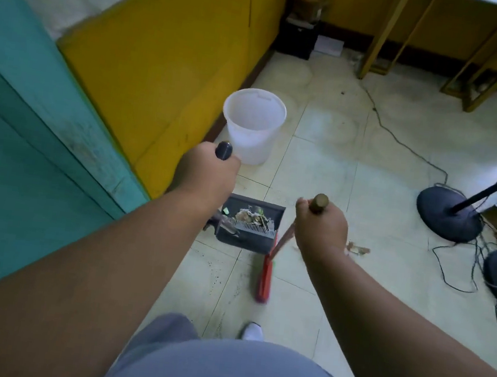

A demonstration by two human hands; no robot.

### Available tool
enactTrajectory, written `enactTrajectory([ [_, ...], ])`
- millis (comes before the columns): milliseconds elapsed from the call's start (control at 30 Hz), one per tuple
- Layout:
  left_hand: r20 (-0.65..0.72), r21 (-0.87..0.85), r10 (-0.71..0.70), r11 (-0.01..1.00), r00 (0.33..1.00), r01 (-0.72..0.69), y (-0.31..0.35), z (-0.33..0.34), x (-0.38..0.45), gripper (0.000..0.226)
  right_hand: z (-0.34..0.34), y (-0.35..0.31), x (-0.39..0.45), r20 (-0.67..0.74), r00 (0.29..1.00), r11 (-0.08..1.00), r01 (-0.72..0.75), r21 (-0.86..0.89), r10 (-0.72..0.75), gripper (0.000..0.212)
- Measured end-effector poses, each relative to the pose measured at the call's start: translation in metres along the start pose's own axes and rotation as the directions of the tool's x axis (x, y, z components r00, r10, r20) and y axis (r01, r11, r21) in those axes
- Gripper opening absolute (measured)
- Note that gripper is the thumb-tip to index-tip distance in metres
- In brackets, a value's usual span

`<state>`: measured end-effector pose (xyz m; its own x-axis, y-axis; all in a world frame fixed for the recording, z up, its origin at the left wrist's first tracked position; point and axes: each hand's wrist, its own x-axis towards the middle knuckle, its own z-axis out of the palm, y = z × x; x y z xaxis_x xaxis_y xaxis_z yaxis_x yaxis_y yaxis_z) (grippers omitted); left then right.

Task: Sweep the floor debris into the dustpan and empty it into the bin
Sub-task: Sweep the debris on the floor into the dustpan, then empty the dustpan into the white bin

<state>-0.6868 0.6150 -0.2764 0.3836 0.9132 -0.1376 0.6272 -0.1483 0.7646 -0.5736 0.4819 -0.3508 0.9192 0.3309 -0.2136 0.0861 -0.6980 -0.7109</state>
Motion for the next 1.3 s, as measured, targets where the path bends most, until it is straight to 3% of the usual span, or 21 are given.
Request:
enactTrajectory([
  [167, 0.119, -0.213, 0.041, 0.977, 0.992, -0.014, 0.027, 0.0, 0.04, 0.019, 0.031, -0.022, 0.03, 0.116, 0.992, 0.999, 0.047, -0.011, -0.045, 0.035],
  [300, 0.279, -0.452, -0.012, 0.881, 0.96, 0.142, 0.042, -0.002, 0.078, 0.015, 0.061, -0.041, 0.056, 0.207, 0.965, 0.979, 0.185, -0.09, -0.163, 0.022],
  [467, 0.412, -0.551, 0.028, 0.804, 0.911, 0.225, 0.07, -0.026, 0.132, 0.006, 0.092, -0.066, 0.094, 0.312, 0.948, 0.981, 0.117, -0.156, -0.064, 0.013],
  [567, 0.471, -0.572, 0.03, 0.771, 0.882, 0.279, 0.085, -0.037, 0.161, 0.004, 0.116, -0.079, 0.119, 0.274, 0.962, 0.991, 0.053, -0.125, -0.016, 0.034],
  [633, 0.5, -0.58, 0.026, 0.752, 0.866, 0.313, 0.092, -0.043, 0.177, 0.004, 0.13, -0.088, 0.132, 0.22, 0.975, 0.991, 0.016, -0.136, 0.014, 0.031],
  [733, 0.533, -0.577, 0.035, 0.746, 0.845, 0.333, 0.098, -0.053, 0.196, 0.007, 0.134, -0.093, 0.14, 0.064, 0.997, 0.918, 0.074, -0.389, -0.054, 0.027],
  [800, 0.55, -0.578, 0.059, 0.747, 0.833, 0.329, 0.1, -0.058, 0.206, 0.008, 0.131, -0.096, 0.141, 0.045, 0.989, 0.826, 0.143, -0.545, -0.141, 0.027],
  [933, 0.575, -0.573, 0.099, 0.757, 0.812, 0.313, 0.102, -0.061, 0.22, 0.008, 0.128, -0.104, 0.145, 0.091, 0.985, 0.782, 0.172, -0.599, -0.147, 0.032],
  [1033, 0.579, -0.575, 0.124, 0.762, 0.806, 0.296, 0.106, -0.062, 0.229, 0.007, 0.137, -0.108, 0.149, 0.096, 0.984, 0.862, 0.18, -0.474, -0.152, 0.024],
  [1133, 0.581, -0.574, 0.132, 0.766, 0.803, 0.29, 0.11, -0.061, 0.236, 0.007, 0.147, -0.108, 0.151, 0.286, 0.956, 0.993, -0.036, -0.111, 0.067, 0.02],
  [1200, 0.591, -0.564, 0.138, 0.775, 0.795, 0.285, 0.112, -0.061, 0.237, 0.005, 0.154, -0.1, 0.149, 0.36, 0.922, 0.988, -0.156, 0.015, 0.141, 0.025],
  [1300, 0.583, -0.566, 0.147, 0.779, 0.799, 0.27, 0.114, -0.062, 0.241, 0.006, 0.163, -0.094, 0.151, 0.322, 0.93, 0.964, -0.23, 0.134, 0.177, 0.016],
])
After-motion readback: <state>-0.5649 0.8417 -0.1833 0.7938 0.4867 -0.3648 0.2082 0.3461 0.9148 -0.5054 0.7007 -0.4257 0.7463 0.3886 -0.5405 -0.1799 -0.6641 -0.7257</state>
